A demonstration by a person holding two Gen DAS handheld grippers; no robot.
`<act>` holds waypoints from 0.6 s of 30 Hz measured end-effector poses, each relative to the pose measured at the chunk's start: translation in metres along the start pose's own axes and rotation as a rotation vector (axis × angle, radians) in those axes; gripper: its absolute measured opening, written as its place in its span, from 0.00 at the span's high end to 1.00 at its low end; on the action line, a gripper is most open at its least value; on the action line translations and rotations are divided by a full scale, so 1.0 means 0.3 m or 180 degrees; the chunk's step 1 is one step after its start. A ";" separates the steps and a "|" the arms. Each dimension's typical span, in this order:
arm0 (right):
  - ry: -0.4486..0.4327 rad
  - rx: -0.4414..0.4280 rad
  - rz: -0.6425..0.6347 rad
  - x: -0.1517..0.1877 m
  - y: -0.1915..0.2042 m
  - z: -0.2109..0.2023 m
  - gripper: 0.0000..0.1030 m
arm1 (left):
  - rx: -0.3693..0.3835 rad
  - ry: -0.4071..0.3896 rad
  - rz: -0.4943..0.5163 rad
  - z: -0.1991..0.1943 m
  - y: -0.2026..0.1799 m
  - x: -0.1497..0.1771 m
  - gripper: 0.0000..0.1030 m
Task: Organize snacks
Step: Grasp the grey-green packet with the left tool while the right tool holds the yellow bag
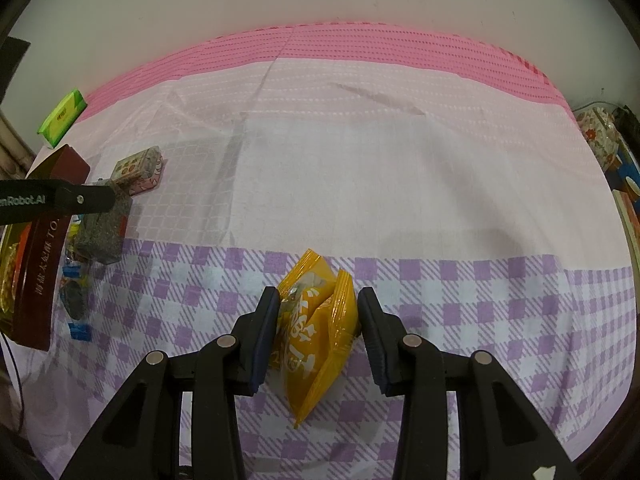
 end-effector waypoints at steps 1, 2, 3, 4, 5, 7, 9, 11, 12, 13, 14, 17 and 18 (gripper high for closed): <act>0.0000 0.0000 0.0001 0.000 0.001 0.000 0.64 | 0.0002 -0.0001 0.0004 0.003 -0.002 0.001 0.44; -0.0001 -0.0001 0.0001 0.001 0.001 0.000 0.64 | 0.0005 -0.0003 0.0013 0.006 -0.004 0.002 0.46; 0.0000 -0.0001 0.0002 0.000 -0.001 -0.001 0.63 | 0.0004 0.0000 0.0029 0.011 -0.007 0.003 0.47; 0.0001 -0.0003 0.0003 0.000 0.001 -0.001 0.63 | 0.0003 0.0008 0.0039 0.017 -0.008 0.002 0.48; 0.0002 -0.0002 0.0007 0.000 0.001 -0.001 0.63 | 0.0006 0.0016 0.0043 0.022 -0.008 0.000 0.50; 0.0000 0.0000 0.0010 0.000 0.001 -0.001 0.63 | 0.0021 0.0038 0.0044 0.036 -0.015 -0.006 0.52; 0.0000 0.0000 0.0014 0.001 0.001 -0.001 0.63 | 0.0030 0.0047 0.0049 0.044 -0.022 -0.004 0.55; 0.0000 0.0000 0.0008 0.000 0.001 0.000 0.63 | 0.0026 0.0049 0.0072 0.051 -0.027 -0.002 0.58; 0.0000 -0.0001 0.0010 0.000 0.001 0.000 0.63 | 0.0030 0.0052 0.0082 0.054 -0.030 -0.001 0.59; 0.0000 -0.0001 0.0013 0.001 0.002 0.000 0.63 | 0.0041 0.0051 0.0096 0.056 -0.034 0.001 0.62; 0.0000 -0.0002 0.0010 0.000 0.001 0.000 0.63 | 0.0045 0.0052 0.0105 0.057 -0.033 0.002 0.66; 0.0000 -0.0003 0.0014 0.000 0.001 0.000 0.63 | 0.0053 0.0058 0.0140 0.061 -0.045 0.017 0.71; -0.0001 0.0001 0.0008 0.001 0.004 0.000 0.63 | 0.0052 0.0050 0.0157 0.060 -0.048 0.019 0.72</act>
Point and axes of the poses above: each gripper's, at about its wrist camera, not at the fingertips, and z roughly the way its jaws point, y to its left, x to its underside, the point moved 4 cm from there along z, roughly the way its jaws point, and after that the axes turned 2 degrees about x, right-handed, at the moved point
